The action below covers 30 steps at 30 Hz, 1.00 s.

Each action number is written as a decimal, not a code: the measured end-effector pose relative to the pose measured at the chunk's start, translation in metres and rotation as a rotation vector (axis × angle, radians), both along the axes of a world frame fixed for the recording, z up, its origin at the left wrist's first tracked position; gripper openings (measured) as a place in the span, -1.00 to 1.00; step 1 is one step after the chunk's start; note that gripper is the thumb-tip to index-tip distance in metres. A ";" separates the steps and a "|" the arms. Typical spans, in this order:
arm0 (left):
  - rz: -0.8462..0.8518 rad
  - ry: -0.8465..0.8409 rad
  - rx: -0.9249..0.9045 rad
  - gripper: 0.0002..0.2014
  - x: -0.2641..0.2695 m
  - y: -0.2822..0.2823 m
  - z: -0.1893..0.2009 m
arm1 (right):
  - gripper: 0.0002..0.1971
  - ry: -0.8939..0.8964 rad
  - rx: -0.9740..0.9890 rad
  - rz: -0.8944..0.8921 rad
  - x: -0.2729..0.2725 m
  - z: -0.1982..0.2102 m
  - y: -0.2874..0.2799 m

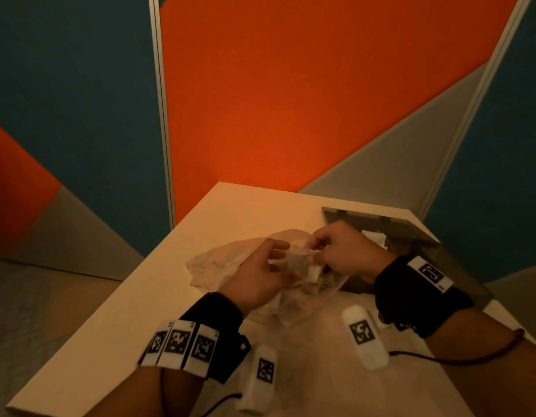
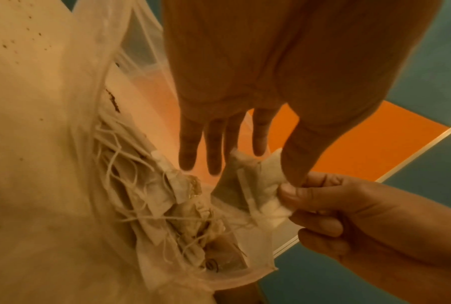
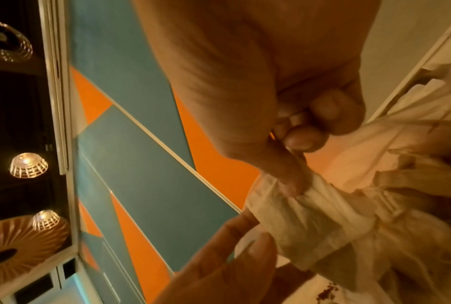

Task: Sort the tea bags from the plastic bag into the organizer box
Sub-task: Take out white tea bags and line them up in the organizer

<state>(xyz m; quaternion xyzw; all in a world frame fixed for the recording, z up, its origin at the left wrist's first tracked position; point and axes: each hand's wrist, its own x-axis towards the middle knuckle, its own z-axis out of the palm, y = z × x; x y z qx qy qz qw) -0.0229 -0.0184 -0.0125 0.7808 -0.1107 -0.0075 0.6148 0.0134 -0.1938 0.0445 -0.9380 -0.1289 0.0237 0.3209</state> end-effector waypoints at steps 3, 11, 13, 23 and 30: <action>0.007 -0.021 -0.066 -0.86 0.000 -0.008 0.002 | -0.92 0.039 0.071 0.000 -0.003 0.000 -0.002; 0.089 0.176 -0.168 -0.88 0.001 -0.019 -0.005 | -0.92 0.186 0.236 -0.120 -0.003 -0.026 -0.023; 0.132 0.237 -0.223 -0.87 0.004 -0.022 -0.007 | -0.88 0.198 0.314 -0.149 0.000 -0.033 -0.025; 0.158 0.363 -0.473 -0.75 0.011 -0.026 -0.011 | -0.73 0.249 0.356 -0.027 -0.001 -0.046 -0.007; 0.224 0.361 -0.493 -0.75 0.012 -0.019 -0.014 | -0.89 0.238 0.472 -0.117 0.002 -0.044 -0.011</action>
